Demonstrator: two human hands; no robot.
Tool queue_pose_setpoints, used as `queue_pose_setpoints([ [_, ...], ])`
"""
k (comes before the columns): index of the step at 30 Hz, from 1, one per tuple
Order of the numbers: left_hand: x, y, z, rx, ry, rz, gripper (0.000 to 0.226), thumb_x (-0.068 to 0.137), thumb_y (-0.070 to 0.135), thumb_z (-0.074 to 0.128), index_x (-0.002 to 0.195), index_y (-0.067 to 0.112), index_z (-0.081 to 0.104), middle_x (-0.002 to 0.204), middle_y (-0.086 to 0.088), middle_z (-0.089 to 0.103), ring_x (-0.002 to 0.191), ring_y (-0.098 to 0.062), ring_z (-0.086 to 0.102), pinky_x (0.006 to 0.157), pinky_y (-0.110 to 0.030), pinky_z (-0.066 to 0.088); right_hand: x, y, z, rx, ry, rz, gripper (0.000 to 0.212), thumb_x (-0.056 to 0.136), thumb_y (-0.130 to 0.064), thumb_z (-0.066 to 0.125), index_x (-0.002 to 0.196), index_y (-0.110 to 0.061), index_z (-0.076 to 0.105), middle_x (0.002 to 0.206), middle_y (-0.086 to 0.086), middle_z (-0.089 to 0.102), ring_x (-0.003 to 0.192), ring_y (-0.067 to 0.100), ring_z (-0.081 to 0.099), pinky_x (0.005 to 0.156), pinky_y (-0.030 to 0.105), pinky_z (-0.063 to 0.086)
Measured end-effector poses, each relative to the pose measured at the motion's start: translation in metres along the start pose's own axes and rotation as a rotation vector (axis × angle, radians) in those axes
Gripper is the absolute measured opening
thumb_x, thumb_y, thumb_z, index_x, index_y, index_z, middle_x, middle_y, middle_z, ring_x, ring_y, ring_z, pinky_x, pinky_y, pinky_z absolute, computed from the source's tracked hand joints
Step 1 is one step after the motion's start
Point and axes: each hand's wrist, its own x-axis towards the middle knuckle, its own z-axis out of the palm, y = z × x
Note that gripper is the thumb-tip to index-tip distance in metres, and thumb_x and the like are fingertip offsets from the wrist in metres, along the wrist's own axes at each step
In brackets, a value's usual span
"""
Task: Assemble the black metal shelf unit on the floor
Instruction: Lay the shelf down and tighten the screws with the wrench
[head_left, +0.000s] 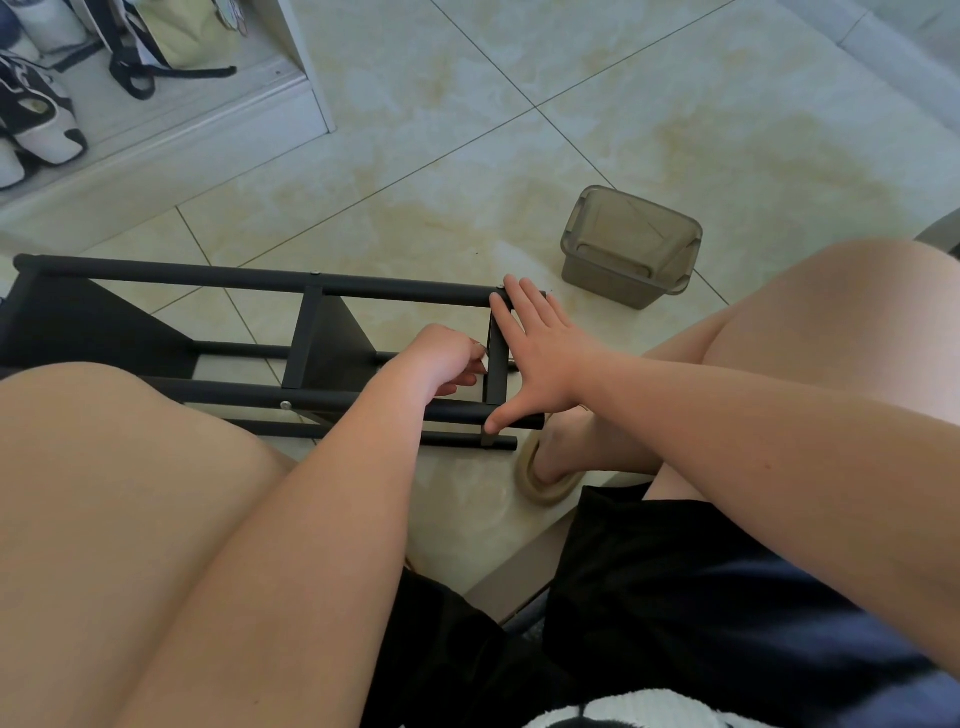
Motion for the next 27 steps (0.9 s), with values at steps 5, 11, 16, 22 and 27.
queue_pose_setpoints([
  [5, -0.003, 0.000, 0.000, 0.019, -0.013, 0.007, 0.011, 0.103, 0.022, 0.051, 0.106, 0.015, 0.060, 0.099, 0.002, 0.068, 0.093, -0.013, 0.065, 0.099, -0.033, 0.050, 0.000, 0.000, 0.000, 0.007, -0.005, -0.002, 0.159, 0.052, -0.101, 0.054, 0.157, -0.009, -0.021, 0.163, 0.016, -0.031, 0.150, 0.030, -0.030, 0.123, 0.044, -0.014],
  [11, 0.001, -0.002, -0.001, 0.022, -0.040, -0.001, 0.019, 0.104, 0.018, 0.048, 0.089, 0.015, 0.059, 0.096, 0.000, 0.067, 0.093, -0.015, 0.064, 0.098, -0.033, 0.048, -0.001, 0.000, 0.000, 0.007, -0.006, -0.002, 0.159, 0.051, -0.101, 0.054, 0.157, -0.008, -0.020, 0.163, 0.016, -0.031, 0.150, 0.031, -0.029, 0.123, 0.045, -0.013],
  [16, 0.010, -0.006, -0.001, 0.033, -0.063, -0.005, 0.020, 0.104, 0.019, 0.048, 0.088, 0.015, 0.059, 0.079, 0.002, 0.065, 0.074, -0.011, 0.063, 0.085, -0.031, 0.050, -0.001, 0.000, -0.001, 0.009, -0.012, -0.004, 0.159, 0.052, -0.100, 0.054, 0.157, -0.008, -0.021, 0.162, 0.016, -0.032, 0.150, 0.030, -0.030, 0.124, 0.045, -0.013],
  [22, 0.019, -0.012, -0.002, 0.061, -0.077, 0.003, 0.024, 0.104, 0.022, 0.047, 0.084, 0.017, 0.059, 0.069, 0.007, 0.067, 0.066, -0.005, 0.062, 0.061, -0.025, 0.048, -0.001, -0.001, -0.001, 0.000, -0.017, -0.004, 0.159, 0.052, -0.101, 0.054, 0.156, -0.008, -0.022, 0.162, 0.016, -0.033, 0.150, 0.030, -0.031, 0.124, 0.045, -0.014],
  [27, 0.021, -0.021, -0.003, 0.113, -0.088, 0.034, 0.026, 0.104, 0.024, 0.046, 0.083, 0.018, 0.060, 0.047, 0.012, 0.064, 0.062, -0.002, 0.062, 0.056, -0.024, 0.046, -0.001, -0.001, -0.002, -0.001, -0.024, -0.002, 0.158, 0.052, -0.101, 0.053, 0.156, -0.008, -0.023, 0.161, 0.016, -0.033, 0.149, 0.030, -0.031, 0.124, 0.046, -0.013],
])
